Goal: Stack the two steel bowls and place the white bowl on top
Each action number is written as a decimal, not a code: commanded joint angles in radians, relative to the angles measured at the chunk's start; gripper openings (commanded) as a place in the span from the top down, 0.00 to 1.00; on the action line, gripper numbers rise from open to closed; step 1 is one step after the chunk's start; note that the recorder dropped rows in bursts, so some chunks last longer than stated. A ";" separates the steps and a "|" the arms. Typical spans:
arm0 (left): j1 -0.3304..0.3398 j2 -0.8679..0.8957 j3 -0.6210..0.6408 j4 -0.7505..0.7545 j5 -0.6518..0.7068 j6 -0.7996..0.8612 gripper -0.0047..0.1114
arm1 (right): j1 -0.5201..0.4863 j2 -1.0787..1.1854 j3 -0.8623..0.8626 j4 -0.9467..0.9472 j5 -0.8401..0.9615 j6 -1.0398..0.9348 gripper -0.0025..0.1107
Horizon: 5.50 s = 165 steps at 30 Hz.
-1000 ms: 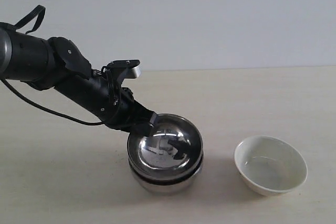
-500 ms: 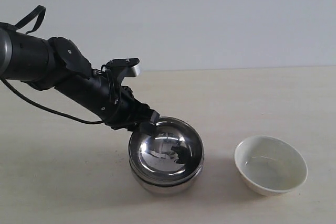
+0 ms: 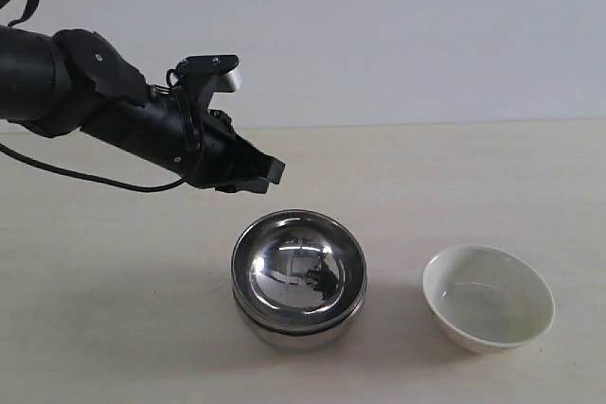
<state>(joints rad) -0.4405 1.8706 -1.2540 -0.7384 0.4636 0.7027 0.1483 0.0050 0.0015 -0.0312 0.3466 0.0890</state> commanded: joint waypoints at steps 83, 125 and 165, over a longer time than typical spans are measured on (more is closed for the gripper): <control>-0.036 -1.871 0.903 -1.006 -0.411 0.991 0.93 | 0.001 -0.005 -0.002 -0.006 -0.005 0.001 0.98; 0.482 -1.871 0.903 -1.006 -0.411 0.991 0.93 | 0.001 -0.005 -0.002 -0.006 -0.005 0.001 0.98; 0.491 -1.871 1.105 0.632 -0.411 0.991 0.93 | 0.001 -0.005 -0.002 -0.006 -0.007 0.001 0.98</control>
<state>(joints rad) 0.0478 0.0023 -0.1852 -0.1054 0.0524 1.6955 0.1483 0.0050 0.0015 -0.0312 0.3466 0.0890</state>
